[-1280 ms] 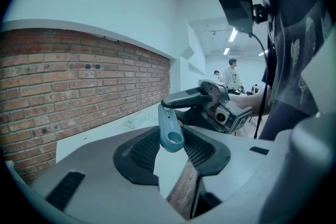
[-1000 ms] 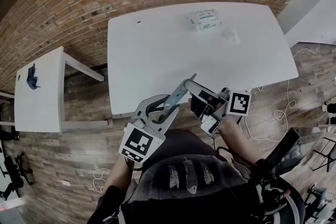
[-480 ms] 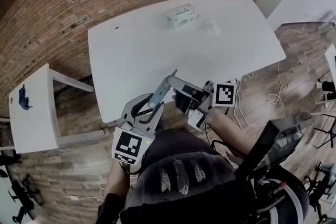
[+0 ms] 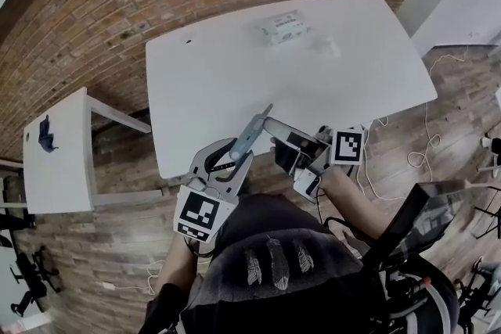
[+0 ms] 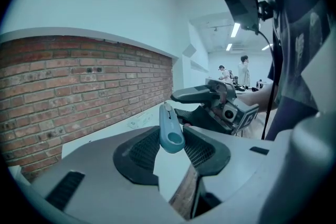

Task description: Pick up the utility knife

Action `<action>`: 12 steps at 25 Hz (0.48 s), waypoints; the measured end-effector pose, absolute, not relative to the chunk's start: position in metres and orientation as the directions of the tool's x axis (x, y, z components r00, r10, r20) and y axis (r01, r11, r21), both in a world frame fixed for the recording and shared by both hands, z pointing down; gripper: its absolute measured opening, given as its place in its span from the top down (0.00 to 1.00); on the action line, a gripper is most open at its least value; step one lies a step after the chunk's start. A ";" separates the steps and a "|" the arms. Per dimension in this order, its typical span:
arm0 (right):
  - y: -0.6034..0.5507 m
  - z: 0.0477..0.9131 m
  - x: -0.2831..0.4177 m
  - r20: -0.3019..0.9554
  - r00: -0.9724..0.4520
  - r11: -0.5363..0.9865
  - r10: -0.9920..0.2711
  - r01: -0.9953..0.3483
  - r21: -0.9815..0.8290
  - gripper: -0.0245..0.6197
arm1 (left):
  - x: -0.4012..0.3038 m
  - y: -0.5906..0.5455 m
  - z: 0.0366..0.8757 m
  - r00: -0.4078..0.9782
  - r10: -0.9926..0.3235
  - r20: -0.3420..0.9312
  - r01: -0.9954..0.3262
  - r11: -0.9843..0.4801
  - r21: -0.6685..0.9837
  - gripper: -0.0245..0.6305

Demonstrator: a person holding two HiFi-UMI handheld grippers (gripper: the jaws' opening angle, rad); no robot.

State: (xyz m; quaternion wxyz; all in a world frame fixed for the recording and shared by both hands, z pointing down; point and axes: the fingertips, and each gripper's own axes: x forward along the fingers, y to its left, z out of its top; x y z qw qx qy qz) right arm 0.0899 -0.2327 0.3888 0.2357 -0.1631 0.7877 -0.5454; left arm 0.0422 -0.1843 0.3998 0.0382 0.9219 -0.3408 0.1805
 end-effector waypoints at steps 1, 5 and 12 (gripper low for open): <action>-0.230 0.391 0.087 -0.184 -0.846 0.353 -0.501 -0.006 -0.936 0.77 | 0.046 -0.183 0.399 0.706 -0.611 0.358 -0.638 -0.768 -0.055 0.76; -0.223 0.395 0.077 -0.154 -0.872 0.352 -0.465 -0.022 -0.936 0.77 | 0.057 -0.179 0.398 0.711 -0.605 0.358 -0.626 -0.776 -0.069 0.76; -0.213 0.392 0.094 -0.186 -0.867 0.350 -0.463 0.014 -0.937 0.85 | 0.076 -0.171 0.402 0.699 -0.604 0.381 -0.621 -0.778 -0.094 0.76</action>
